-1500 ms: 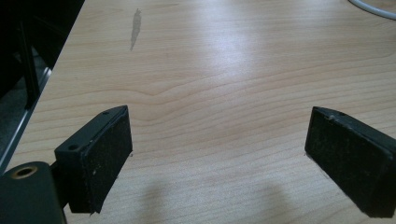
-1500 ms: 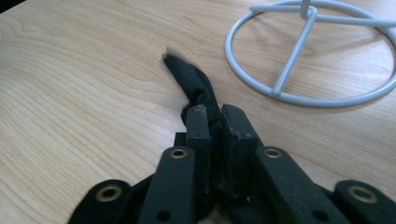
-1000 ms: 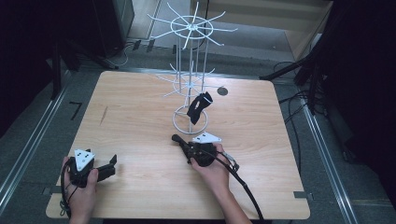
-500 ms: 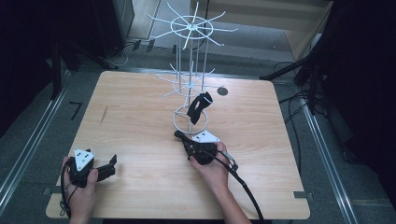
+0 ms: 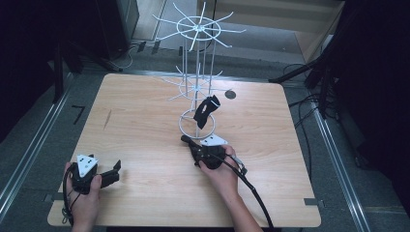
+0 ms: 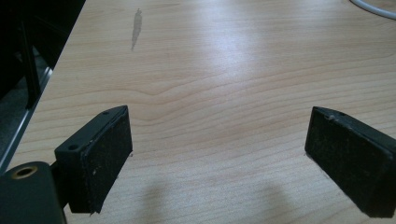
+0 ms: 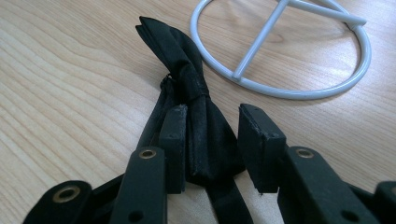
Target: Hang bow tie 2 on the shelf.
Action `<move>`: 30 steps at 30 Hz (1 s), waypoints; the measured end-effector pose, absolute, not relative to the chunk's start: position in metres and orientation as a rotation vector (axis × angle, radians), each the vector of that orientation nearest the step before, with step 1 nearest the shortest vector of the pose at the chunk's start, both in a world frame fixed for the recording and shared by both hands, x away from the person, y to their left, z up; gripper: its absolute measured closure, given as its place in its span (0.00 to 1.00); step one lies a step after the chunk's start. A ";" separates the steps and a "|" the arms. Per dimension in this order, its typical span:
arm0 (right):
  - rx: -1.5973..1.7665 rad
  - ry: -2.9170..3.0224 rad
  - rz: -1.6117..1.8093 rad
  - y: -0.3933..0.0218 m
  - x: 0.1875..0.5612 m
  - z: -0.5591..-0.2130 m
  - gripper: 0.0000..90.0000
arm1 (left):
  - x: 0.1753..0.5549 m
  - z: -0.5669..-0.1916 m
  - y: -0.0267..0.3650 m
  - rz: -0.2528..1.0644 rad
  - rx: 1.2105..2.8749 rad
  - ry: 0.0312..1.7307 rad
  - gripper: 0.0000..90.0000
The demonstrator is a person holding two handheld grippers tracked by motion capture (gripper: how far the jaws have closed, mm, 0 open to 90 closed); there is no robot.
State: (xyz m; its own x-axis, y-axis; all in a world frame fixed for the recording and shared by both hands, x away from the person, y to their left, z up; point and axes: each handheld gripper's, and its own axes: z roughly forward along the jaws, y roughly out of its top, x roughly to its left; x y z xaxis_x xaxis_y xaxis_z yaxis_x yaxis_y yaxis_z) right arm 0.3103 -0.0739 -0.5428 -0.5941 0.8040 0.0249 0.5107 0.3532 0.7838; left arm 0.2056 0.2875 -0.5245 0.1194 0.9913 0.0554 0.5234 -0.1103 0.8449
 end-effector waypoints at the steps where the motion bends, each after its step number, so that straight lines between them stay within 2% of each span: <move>1: 1.151 2.255 1.109 -0.075 0.310 -0.543 0.84 | 0.206 -0.524 0.288 0.880 1.722 1.482 0.09; 2: 1.157 2.255 1.111 -0.076 0.309 -0.542 0.90 | 0.206 -0.524 0.288 0.880 1.721 1.482 0.09; 5: 1.162 2.232 1.132 -0.080 0.305 -0.542 0.94 | 0.205 -0.524 0.288 0.876 1.720 1.483 0.09; 17: 0.982 2.071 1.349 -0.106 0.278 -0.512 0.94 | 0.205 -0.524 0.287 0.881 1.724 1.481 0.09; 27: 0.957 1.920 1.469 -0.131 0.263 -0.492 0.94 | 0.205 -0.524 0.287 0.882 1.724 1.481 0.09; 30: 0.975 1.872 1.488 -0.141 0.263 -0.485 0.94 | 0.205 -0.524 0.287 0.894 1.718 1.487 0.13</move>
State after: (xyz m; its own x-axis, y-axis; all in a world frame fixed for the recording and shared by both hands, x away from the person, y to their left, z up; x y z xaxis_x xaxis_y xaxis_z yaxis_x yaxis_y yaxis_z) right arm 0.2630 -0.1413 -0.4855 -0.5846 0.8111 0.0175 0.2000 0.1231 0.9720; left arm 0.2052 0.2872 -0.5245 0.1089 0.9921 0.0624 0.5207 -0.1104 0.8466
